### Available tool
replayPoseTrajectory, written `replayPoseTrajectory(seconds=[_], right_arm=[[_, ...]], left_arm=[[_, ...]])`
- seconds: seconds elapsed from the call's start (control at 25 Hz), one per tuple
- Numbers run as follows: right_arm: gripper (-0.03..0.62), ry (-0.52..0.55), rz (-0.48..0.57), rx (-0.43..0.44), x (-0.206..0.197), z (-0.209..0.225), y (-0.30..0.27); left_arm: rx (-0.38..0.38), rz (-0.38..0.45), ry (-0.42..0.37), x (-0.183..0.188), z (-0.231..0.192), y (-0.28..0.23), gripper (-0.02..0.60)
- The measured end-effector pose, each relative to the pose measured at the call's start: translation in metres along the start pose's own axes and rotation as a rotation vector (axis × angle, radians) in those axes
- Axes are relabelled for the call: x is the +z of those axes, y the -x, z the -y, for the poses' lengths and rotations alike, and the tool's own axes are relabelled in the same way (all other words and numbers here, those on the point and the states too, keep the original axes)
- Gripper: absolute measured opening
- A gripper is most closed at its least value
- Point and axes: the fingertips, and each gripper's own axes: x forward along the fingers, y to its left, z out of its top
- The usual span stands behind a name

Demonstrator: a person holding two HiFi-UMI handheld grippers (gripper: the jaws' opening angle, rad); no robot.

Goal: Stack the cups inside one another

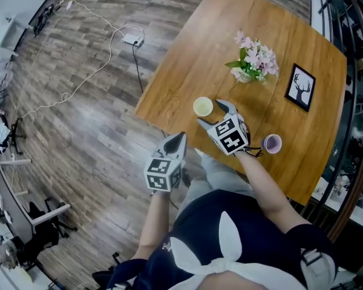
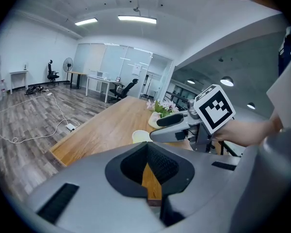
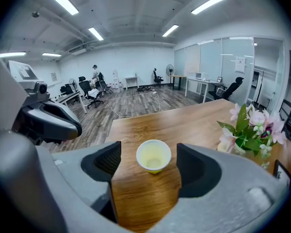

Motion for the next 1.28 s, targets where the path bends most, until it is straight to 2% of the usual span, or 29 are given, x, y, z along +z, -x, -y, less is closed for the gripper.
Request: replayPoseTrajectory(seconds=[0.24, 0.68, 0.8, 0.88, 0.96, 1.28], right_arm=[[0.356, 0.005, -0.048, -0.005, -0.004, 0.003, -0.020], [0.356, 0.018, -0.126, -0.025, -0.022, 0.009, -0.051], [0.356, 0.033, -0.146, -0.018, -0.026, 0.008, -0.055], [0.354, 0.037, -0.148, -0.016, -0.029, 0.008, -0.058], [0.325, 0.040, -0.140, -0.016, -0.030, 0.010, -0.060], [0.324, 0.047, -0.138, -0.008, -0.026, 0.009, -0.062]], left_arm=[[0.001, -0.015, 0.016, 0.001, -0.012, -0.005, 0.017], [-0.065, -0.054, 0.008, -0.006, -0.010, -0.016, 0.017], [-0.055, -0.037, 0.005, -0.003, -0.013, -0.017, 0.017], [-0.051, -0.036, 0.008, -0.004, -0.014, -0.017, 0.017], [-0.056, -0.054, 0.015, -0.011, -0.013, -0.018, 0.017], [-0.060, -0.064, 0.024, -0.015, -0.016, -0.016, 0.017]])
